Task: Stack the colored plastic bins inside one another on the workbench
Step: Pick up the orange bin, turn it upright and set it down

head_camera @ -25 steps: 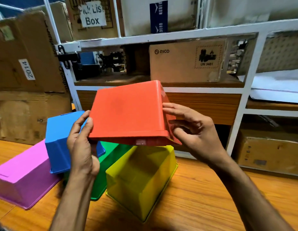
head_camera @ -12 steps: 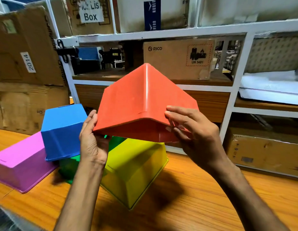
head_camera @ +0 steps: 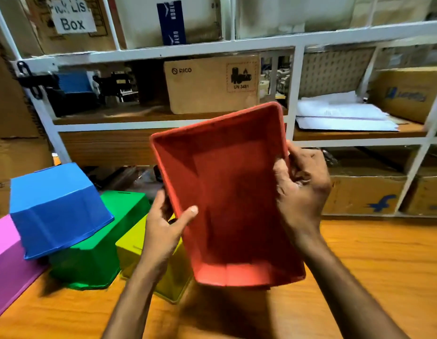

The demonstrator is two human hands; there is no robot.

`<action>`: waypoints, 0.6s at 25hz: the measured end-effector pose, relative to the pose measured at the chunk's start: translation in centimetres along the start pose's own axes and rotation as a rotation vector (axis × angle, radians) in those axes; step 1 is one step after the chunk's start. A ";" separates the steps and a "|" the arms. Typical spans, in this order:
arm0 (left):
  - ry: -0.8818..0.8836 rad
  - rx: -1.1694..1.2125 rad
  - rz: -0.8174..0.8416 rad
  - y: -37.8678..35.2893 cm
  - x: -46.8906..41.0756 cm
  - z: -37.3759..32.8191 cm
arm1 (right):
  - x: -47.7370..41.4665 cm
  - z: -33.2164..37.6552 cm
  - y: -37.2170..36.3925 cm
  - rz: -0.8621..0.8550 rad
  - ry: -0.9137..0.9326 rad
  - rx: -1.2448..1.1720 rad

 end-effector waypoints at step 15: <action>0.058 -0.072 0.057 -1.0 5.4 2.0 | 15.3 -1.8 11.9 0.427 -0.777 -0.096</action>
Point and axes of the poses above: each hand's wrist, its own x-axis away from the middle knuckle, its own y-axis out of the back of the hand, z = x × y, the point moved 4 cm from there along -x, towards the middle knuckle, and after that the axes turned 4 degrees about x, right-handed, at the moved point
